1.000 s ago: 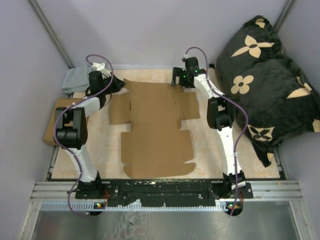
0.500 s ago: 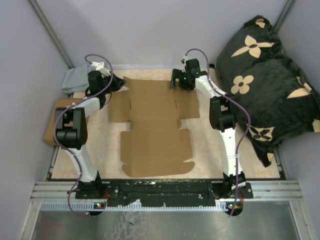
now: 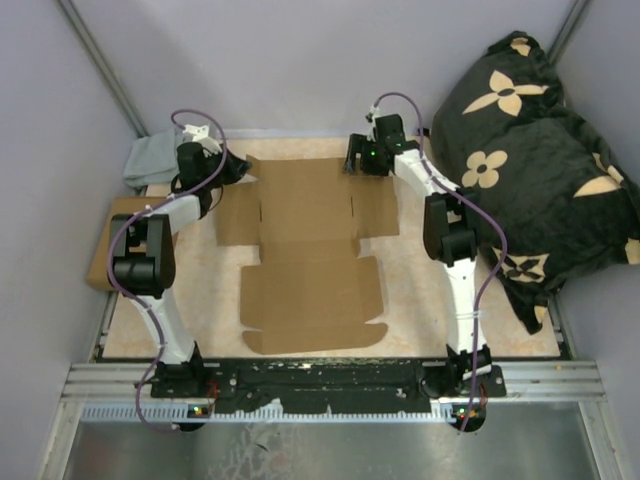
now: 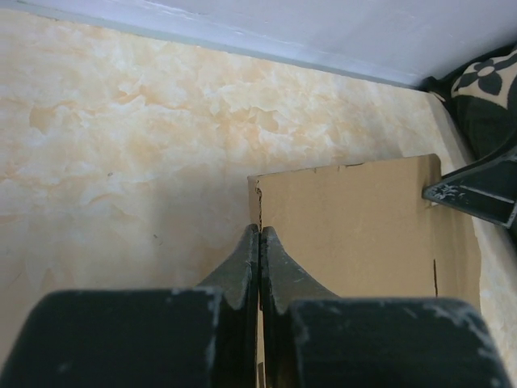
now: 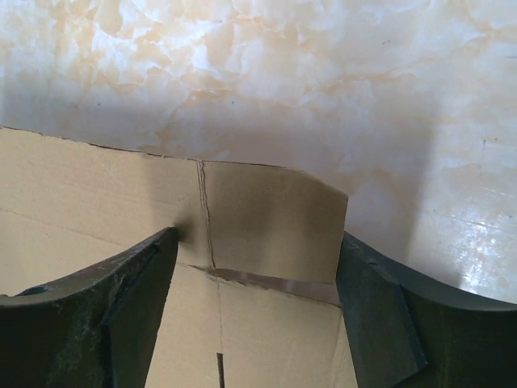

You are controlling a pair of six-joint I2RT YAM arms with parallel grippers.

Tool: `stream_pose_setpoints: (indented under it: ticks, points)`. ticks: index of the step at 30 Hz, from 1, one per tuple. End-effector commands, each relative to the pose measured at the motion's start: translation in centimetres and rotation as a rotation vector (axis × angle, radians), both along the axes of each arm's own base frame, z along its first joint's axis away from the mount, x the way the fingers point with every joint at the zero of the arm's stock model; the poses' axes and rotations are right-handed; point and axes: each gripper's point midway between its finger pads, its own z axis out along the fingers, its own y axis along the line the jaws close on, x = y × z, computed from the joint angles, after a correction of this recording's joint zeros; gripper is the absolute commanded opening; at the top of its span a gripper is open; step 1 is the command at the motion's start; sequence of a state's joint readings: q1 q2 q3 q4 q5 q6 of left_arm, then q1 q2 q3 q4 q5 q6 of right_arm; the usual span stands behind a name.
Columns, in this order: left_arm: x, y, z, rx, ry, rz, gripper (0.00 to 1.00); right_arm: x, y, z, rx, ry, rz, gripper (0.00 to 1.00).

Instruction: Fold the paper box

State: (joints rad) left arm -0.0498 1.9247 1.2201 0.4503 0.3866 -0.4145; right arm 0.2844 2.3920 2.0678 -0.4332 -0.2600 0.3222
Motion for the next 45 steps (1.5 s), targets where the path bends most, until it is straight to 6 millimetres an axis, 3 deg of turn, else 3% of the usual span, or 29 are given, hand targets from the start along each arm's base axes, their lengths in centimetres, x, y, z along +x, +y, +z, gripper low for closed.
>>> stream_pose_setpoints:
  ticks: [1, 9, 13, 16, 21, 24, 26, 32, 39, 41, 45]
  points:
    - [0.8, -0.4, 0.2, 0.001, 0.012, -0.015, 0.00, 1.1, -0.1, 7.1, 0.034, -0.156, 0.001, 0.75]
    - [1.3, -0.5, -1.6, 0.032, 0.073, -0.006, 0.00, 1.5, 0.5, 5.6, 0.025, -0.135, 0.017, 0.44]
    - [1.7, -1.0, -2.3, 0.051, 0.097, -0.017, 0.00, 1.5, 1.3, 5.0, 0.014, -0.131, 0.036, 0.42]
    - [2.0, -1.9, -2.8, 0.059, 0.110, -0.043, 0.00, 1.5, 2.0, 4.7, 0.007, -0.131, 0.054, 0.44]
    - [2.3, -3.0, -3.6, 0.069, 0.132, -0.067, 0.04, 1.4, 2.9, 4.5, 0.003, -0.135, 0.071, 0.65]
    - [2.7, -3.2, -4.2, 0.069, 0.156, -0.074, 0.09, 1.6, 3.2, 3.6, 0.002, -0.114, 0.073, 0.70]
    - [2.8, -3.4, -4.4, 0.065, 0.164, -0.080, 0.11, 1.6, 3.3, 2.7, 0.001, -0.090, 0.076, 0.72]
    - [3.0, -4.4, -4.6, 0.030, 0.172, -0.111, 0.31, 1.6, 3.9, 0.6, 0.016, -0.053, 0.086, 0.74]
    - [3.2, -5.5, -5.2, -0.014, 0.195, -0.155, 0.33, 1.1, 4.4, -1.3, 0.030, -0.014, 0.103, 0.75]
    - [3.3, -5.2, -5.7, 0.001, 0.213, -0.135, 0.33, 1.1, 4.1, -1.2, 0.021, -0.020, 0.094, 0.75]
    - [3.7, -1.8, -7.6, 0.098, 0.313, 0.029, 0.32, 1.2, 3.5, -0.9, -0.011, -0.031, 0.075, 0.75]
